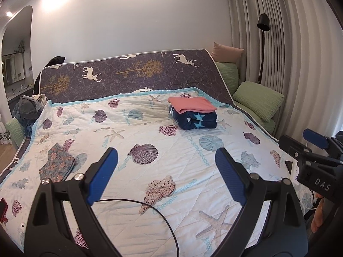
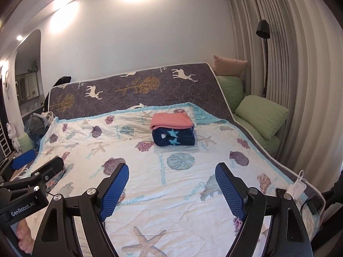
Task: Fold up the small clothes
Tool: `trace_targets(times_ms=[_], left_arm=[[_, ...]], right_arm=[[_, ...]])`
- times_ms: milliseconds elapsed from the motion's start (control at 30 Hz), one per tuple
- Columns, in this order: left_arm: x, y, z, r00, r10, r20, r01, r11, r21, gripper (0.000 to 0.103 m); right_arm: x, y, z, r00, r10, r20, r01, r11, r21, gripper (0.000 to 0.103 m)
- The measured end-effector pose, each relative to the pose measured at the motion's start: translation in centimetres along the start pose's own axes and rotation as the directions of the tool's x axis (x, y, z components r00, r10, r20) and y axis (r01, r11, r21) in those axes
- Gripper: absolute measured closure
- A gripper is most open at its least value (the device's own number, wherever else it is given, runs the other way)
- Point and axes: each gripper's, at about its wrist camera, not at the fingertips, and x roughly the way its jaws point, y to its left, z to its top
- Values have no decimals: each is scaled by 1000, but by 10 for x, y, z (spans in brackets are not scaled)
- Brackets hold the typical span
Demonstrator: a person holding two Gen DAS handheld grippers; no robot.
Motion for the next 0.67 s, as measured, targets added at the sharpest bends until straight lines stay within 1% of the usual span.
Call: trace_targets(times_ms=[467,667], left_arm=[[8,2,-6,999,-17,-46,17,1000,-4,11],[10,4,-7,999,-17,-51,17,1000,-2,11]], right_arm=[[5,3,2,1000,4,-20,-4,1000,-12,18],[5,3,2,1000,3,-22,-4,1000,-12,18]])
